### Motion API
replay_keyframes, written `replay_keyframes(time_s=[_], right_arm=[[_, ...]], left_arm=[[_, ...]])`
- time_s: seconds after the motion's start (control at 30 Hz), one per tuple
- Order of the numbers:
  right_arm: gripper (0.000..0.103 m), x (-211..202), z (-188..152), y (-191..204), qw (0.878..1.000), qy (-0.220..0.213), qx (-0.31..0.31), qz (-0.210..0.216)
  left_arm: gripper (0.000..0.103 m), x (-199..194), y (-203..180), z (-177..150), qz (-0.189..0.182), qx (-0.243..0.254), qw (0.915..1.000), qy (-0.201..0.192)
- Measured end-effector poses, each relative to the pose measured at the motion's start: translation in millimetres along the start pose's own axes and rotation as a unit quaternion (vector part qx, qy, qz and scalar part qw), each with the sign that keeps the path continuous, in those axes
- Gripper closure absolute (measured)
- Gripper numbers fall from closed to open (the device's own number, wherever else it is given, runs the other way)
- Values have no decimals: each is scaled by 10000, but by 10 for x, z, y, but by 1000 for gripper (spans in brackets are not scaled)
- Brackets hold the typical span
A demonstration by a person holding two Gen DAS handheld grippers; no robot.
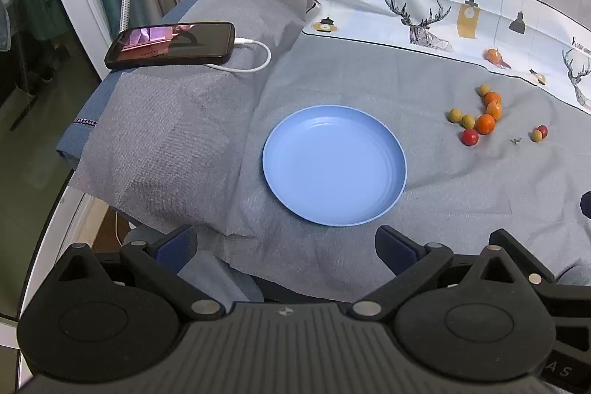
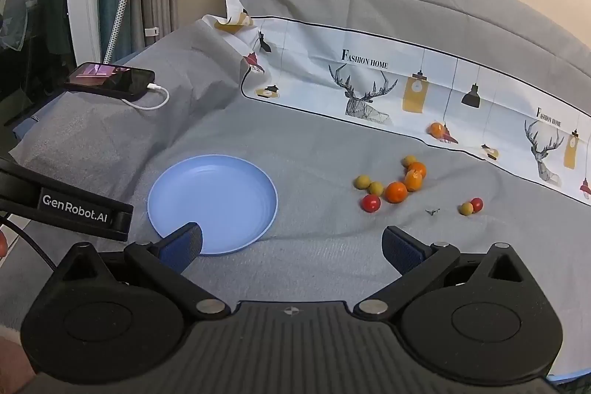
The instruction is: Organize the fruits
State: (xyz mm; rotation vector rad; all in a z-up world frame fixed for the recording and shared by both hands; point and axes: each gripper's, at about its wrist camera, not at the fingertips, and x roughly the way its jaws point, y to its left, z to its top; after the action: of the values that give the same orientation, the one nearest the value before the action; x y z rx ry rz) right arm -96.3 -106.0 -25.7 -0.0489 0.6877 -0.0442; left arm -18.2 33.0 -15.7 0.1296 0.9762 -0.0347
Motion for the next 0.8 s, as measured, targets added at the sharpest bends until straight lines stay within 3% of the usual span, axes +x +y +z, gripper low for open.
replay_keyframes(time_s=[0.8], right_arm=[[0,95,-32,-9,9999,143,60,68]], left_arm=[[0,73,-36,-13,21,83,9999,77]])
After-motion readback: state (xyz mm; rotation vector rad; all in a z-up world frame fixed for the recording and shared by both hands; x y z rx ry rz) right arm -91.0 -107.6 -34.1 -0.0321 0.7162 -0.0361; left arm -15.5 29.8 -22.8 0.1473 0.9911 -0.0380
